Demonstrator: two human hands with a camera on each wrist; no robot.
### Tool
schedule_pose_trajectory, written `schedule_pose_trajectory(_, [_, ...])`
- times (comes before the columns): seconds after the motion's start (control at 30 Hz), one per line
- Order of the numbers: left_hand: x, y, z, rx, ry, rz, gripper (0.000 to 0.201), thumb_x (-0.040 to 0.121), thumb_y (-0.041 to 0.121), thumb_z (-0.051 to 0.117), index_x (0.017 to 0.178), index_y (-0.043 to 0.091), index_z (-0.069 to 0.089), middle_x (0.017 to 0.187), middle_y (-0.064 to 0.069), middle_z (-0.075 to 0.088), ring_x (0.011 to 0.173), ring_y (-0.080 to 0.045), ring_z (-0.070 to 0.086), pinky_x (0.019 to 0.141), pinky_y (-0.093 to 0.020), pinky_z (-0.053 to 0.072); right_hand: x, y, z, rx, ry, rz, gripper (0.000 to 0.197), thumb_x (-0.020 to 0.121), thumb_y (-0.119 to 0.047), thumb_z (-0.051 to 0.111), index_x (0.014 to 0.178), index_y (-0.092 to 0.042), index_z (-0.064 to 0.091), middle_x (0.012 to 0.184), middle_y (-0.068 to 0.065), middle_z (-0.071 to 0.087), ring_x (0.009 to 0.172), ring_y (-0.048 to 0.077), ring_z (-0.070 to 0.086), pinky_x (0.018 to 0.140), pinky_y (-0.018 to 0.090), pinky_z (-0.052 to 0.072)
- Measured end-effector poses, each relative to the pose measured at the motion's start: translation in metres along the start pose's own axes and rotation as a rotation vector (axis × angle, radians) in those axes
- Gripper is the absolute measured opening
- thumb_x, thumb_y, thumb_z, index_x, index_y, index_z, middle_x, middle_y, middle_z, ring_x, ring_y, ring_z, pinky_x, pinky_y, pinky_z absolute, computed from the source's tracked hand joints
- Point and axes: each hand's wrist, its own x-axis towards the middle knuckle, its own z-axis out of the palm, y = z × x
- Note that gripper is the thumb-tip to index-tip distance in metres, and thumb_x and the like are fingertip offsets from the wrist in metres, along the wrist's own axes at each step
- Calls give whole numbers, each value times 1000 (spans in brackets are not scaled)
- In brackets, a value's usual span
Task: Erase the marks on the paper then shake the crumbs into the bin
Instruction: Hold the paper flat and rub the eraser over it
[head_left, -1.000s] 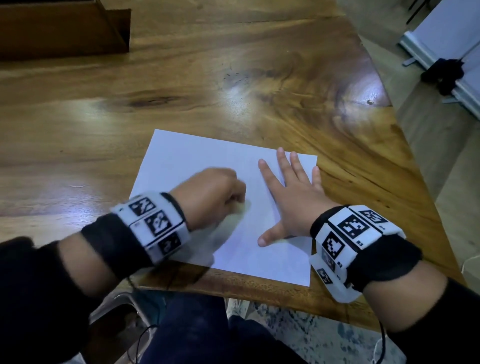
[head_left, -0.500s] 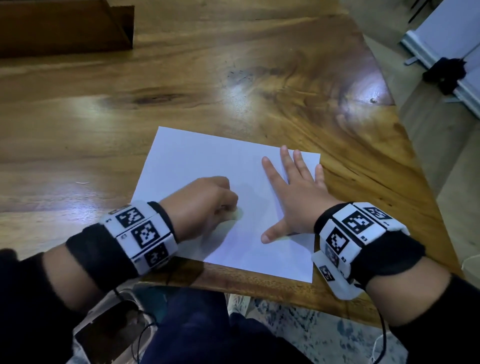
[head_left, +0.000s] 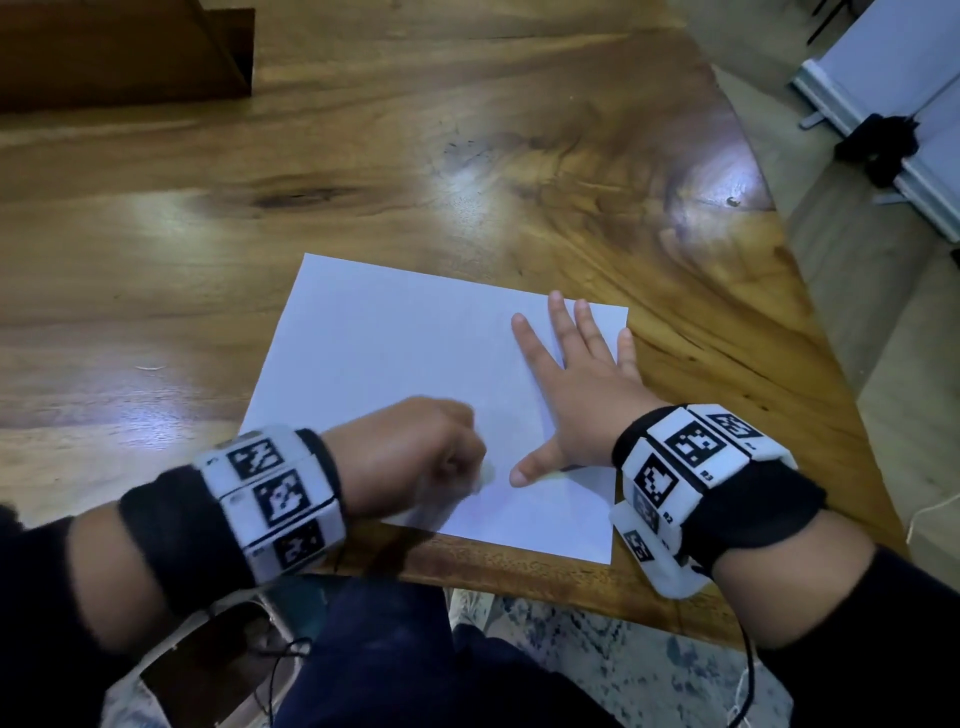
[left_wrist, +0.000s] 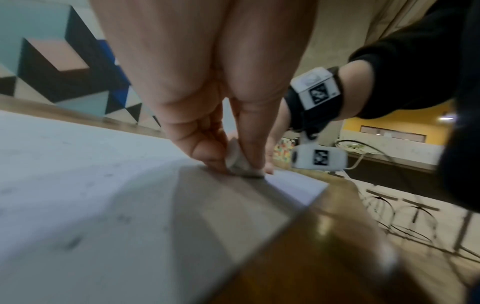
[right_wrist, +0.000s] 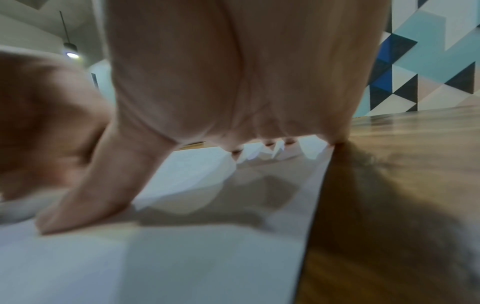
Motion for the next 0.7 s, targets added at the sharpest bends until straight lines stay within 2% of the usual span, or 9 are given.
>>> schedule_pose_trajectory(0.07, [-9,3,3,-7,-91,-13,12,81,18,61,72,12,65,79,0,53,71,-14,51,64,-21,35,0,0,0,4,1,-5,144,56,-73,72,140,-29,-36,142,6,-50,132,26,-43,107,56,-19])
schedule_pose_trajectory(0.1, [-3,3,2,21,-77,-12,11,81,18,61,74,12,66,80,-1,54,74,-17,54,65,-22,37,0,0,0,4,4,-6,144,56,-73,72,140,-29,-36,142,6,-50,132,26,-43,107,56,-19])
schedule_pose_trajectory(0.27, [34,-1,-13,84,123,-56,10,81,16,59,79,8,64,81,-5,52,79,-28,56,66,-26,36,0,0,0,8,2,-8,143,57,-72,72,141,-29,-36,142,6,-50,132,27,-43,107,55,-20])
schedule_pose_trajectory(0.37, [15,-2,6,202,-12,29,17,74,27,59,67,12,61,76,-5,54,72,-29,56,66,-30,45,0,0,0,11,2,-9,143,57,-72,73,141,-29,-35,142,6,-50,132,26,-44,106,55,-20])
schedule_pose_trajectory(0.43, [0,-9,12,319,2,60,28,58,37,57,71,13,59,74,-3,55,74,-25,56,79,-42,52,0,0,0,8,2,-8,144,56,-72,72,140,-29,-36,142,6,-50,132,26,-44,106,55,-20])
schedule_pose_trajectory(0.47, [0,-10,14,315,-13,87,27,58,36,56,72,15,61,76,-3,56,77,-25,56,81,-43,52,-1,-1,0,7,1,-8,144,57,-72,72,140,-29,-36,142,6,-50,132,26,-44,106,56,-20])
schedule_pose_trajectory(0.53, [14,0,6,103,-90,17,14,72,24,56,74,15,66,81,-5,57,78,-28,58,72,-32,48,-1,-1,0,7,3,-7,143,57,-72,72,141,-28,-35,142,7,-50,132,26,-44,107,56,-20])
schedule_pose_trajectory(0.6, [29,4,-10,23,5,-90,7,79,13,57,80,10,63,80,-3,50,79,-29,56,67,-28,39,-1,-1,0,3,3,-8,143,57,-72,72,141,-28,-35,142,7,-50,132,27,-44,107,56,-20])
schedule_pose_trajectory(0.7, [36,5,-12,50,29,-66,5,80,11,57,76,10,60,79,-3,45,74,-27,50,65,-28,36,0,-1,0,1,0,-8,143,57,-73,72,140,-29,-36,141,6,-51,132,27,-44,106,56,-20])
